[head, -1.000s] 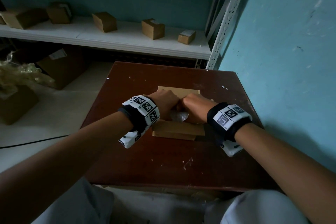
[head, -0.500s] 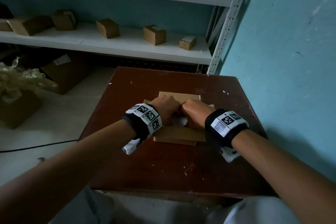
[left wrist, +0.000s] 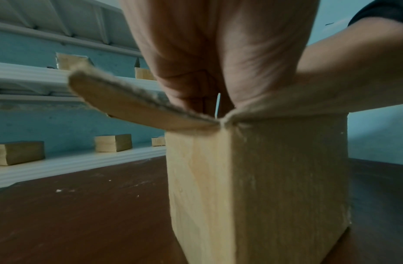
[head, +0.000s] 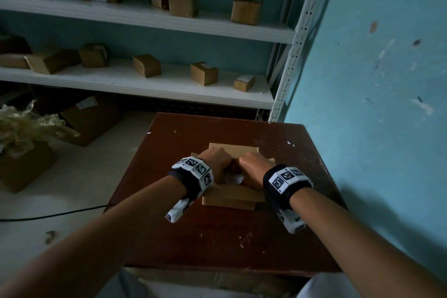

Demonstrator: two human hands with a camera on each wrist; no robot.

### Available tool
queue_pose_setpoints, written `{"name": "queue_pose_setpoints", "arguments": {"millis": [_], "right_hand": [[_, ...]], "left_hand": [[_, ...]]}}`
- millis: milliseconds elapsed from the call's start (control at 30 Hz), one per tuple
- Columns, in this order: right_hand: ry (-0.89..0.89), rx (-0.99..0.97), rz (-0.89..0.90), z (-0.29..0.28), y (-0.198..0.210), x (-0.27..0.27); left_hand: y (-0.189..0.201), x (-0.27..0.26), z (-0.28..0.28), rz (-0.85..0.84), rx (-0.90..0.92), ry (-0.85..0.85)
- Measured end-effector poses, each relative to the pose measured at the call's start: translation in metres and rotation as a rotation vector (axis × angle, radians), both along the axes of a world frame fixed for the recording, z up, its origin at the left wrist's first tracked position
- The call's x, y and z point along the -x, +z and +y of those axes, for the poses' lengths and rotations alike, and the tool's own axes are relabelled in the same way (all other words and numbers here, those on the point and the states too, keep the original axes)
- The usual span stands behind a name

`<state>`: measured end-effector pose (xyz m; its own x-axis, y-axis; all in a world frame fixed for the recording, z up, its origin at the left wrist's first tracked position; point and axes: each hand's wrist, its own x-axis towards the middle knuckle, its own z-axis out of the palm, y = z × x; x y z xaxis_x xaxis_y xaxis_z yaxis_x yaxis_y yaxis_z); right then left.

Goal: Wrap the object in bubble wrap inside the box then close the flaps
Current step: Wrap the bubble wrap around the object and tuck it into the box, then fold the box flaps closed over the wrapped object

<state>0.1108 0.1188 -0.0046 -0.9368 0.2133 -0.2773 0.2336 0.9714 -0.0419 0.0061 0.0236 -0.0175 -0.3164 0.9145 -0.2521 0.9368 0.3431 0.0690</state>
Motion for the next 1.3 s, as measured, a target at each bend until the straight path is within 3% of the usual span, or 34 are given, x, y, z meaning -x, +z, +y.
{"name": "queue_pose_setpoints", "arguments": {"millis": [433, 667, 800, 900, 1067, 1167, 1300], "right_hand": [[-0.071, 0.079, -0.030, -0.005, 0.011, -0.011], [-0.133, 0.246, 0.216, -0.002, 0.015, -0.033], [-0.229, 0.318, 0.537, 0.009, 0.019, -0.057], [-0.412, 0.309, 0.712, 0.020, 0.009, -0.079], [-0.736, 0.520, 0.592, 0.019, -0.017, -0.098], [-0.743, 0.555, 0.605, 0.017, -0.025, -0.095], [-0.701, 0.544, 0.680, 0.016, -0.025, -0.085]], "left_hand": [[0.003, -0.007, -0.014, 0.001, -0.035, 0.016], [0.007, -0.002, -0.034, 0.039, -0.186, -0.072], [0.020, 0.009, -0.058, -0.125, -0.447, 0.130], [0.014, 0.018, -0.080, -0.166, -0.589, 0.318], [-0.011, 0.026, -0.096, -0.419, -0.461, 0.611], [-0.020, 0.025, -0.095, -0.526, -0.472, 0.636], [-0.023, 0.027, -0.090, -0.445, -0.515, 0.601]]}}
